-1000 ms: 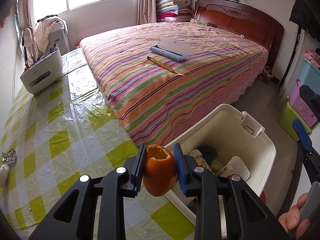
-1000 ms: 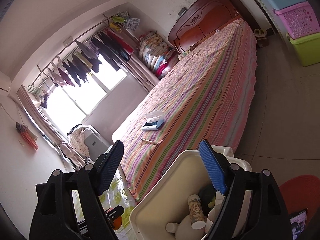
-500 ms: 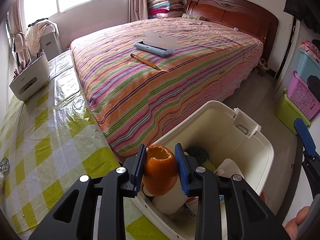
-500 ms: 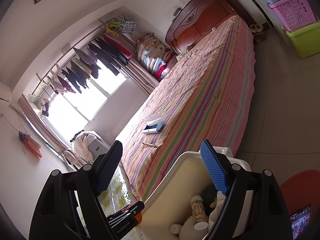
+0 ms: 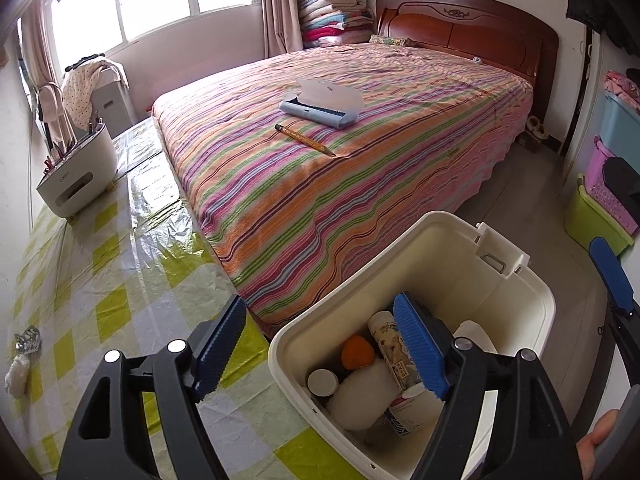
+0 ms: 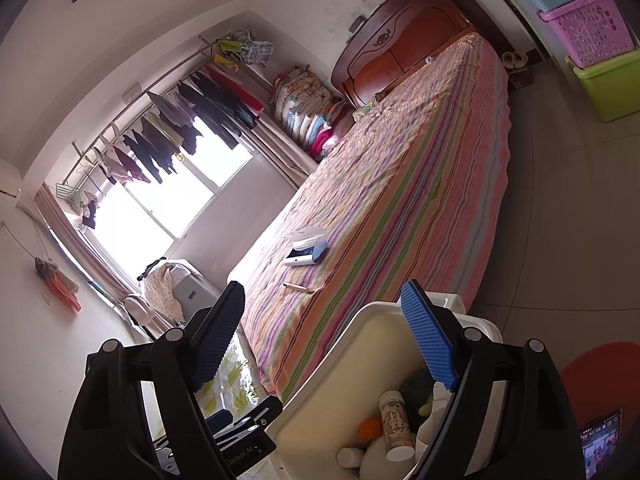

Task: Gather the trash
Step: 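Move both tools back to the table toward the tissue and blister pack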

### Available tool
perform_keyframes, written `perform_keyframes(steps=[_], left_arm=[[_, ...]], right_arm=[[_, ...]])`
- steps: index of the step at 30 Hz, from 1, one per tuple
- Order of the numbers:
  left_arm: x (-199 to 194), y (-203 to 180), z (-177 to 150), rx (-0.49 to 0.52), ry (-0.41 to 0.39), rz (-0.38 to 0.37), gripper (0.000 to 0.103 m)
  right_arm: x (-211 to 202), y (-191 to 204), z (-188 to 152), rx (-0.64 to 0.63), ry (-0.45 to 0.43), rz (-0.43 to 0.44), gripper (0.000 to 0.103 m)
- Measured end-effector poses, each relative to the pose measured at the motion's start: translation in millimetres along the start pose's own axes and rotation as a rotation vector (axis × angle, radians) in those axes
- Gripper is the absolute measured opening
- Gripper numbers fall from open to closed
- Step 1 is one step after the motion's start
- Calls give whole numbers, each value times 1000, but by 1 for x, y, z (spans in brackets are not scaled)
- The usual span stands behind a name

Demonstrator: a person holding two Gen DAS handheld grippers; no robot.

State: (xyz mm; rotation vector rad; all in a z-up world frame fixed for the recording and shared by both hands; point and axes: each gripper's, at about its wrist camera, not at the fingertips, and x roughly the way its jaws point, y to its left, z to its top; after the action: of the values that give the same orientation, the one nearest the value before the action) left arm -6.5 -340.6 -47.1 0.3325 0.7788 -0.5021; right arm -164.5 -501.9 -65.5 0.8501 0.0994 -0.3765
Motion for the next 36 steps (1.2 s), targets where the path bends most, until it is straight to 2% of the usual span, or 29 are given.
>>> perform_keyframes(steps=[13, 19, 30, 36], left_arm=[[-16, 79, -35, -28, 22, 183, 74], [-26, 120, -45, -105, 19, 205, 74], [-45, 203, -70, -212, 6, 320, 74], [-56, 268, -91, -353, 23, 384, 74]], right_arm=[[6, 20, -13, -57, 41, -2, 81], [11, 36, -25, -100, 71, 5, 82], [29, 71, -53, -181, 161, 32, 84], [36, 89, -68, -228, 194, 42, 84]])
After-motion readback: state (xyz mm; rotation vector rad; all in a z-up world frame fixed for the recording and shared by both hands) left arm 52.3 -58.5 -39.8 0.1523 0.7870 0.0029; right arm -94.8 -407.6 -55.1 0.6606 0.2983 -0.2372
